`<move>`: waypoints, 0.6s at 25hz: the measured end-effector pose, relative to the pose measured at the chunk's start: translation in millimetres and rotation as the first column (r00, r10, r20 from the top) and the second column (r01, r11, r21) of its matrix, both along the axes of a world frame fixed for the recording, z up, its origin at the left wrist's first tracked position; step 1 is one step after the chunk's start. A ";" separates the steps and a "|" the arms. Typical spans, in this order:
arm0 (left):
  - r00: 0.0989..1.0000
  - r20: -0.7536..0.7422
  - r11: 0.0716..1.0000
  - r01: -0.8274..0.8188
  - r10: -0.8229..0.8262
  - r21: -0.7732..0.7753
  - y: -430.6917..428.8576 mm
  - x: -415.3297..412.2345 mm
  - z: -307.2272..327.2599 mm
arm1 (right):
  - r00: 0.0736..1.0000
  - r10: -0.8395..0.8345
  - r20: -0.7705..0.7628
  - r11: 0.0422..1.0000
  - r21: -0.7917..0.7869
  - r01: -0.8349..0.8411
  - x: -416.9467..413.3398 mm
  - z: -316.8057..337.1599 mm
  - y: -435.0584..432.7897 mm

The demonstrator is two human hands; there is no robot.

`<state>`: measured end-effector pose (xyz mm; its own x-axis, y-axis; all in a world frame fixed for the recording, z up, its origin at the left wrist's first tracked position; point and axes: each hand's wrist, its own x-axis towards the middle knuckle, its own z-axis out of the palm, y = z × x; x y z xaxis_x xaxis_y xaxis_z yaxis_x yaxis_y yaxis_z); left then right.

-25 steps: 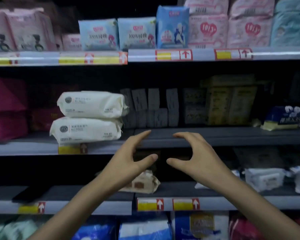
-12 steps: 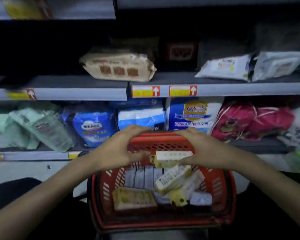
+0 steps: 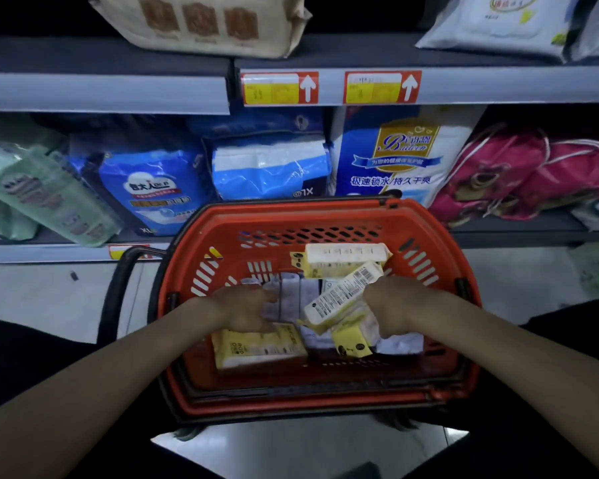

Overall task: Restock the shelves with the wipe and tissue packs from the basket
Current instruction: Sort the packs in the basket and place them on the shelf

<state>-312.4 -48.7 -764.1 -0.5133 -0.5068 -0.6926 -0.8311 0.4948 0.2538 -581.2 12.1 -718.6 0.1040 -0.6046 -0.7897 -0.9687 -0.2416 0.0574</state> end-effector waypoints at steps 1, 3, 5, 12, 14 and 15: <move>1.000 -0.009 1.000 0.023 -0.023 0.000 -1.9 -3.1 -4.9 | 0.999 -0.008 -0.048 0.999 0.040 0.010 -5.8 -3.9 0.5; 1.000 -0.025 1.000 0.017 -0.017 0.014 -5.1 -7.4 -8.2 | 0.992 -0.009 -0.128 0.993 0.114 0.024 -18.0 -16.8 7.3; 1.000 -0.031 1.000 0.005 -0.005 0.024 -7.3 -10.3 -8.3 | 0.988 -0.023 -0.151 0.988 0.146 0.046 -25.4 -29.0 18.0; 0.992 -0.118 0.998 -0.042 0.048 0.050 -2.7 -22.1 1.5 | 0.994 -0.041 -0.101 0.996 -0.079 0.033 -28.6 -73.6 47.0; 0.991 -0.127 0.998 -0.047 0.052 0.048 -0.5 -22.4 2.9 | 0.995 -0.010 -0.102 0.988 -0.153 -0.005 -27.5 -74.1 48.5; 0.990 -0.132 0.997 -0.052 0.059 0.052 0.7 -23.0 4.0 | 0.995 -0.007 -0.104 0.986 -0.165 -0.010 -28.4 -72.3 48.4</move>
<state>-335.4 -48.0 -760.2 -0.5747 -0.5047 -0.6442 -0.8140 0.4334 0.3867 -609.6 60.5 -790.9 0.0279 -0.7276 -0.6854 -0.9549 -0.2221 0.1969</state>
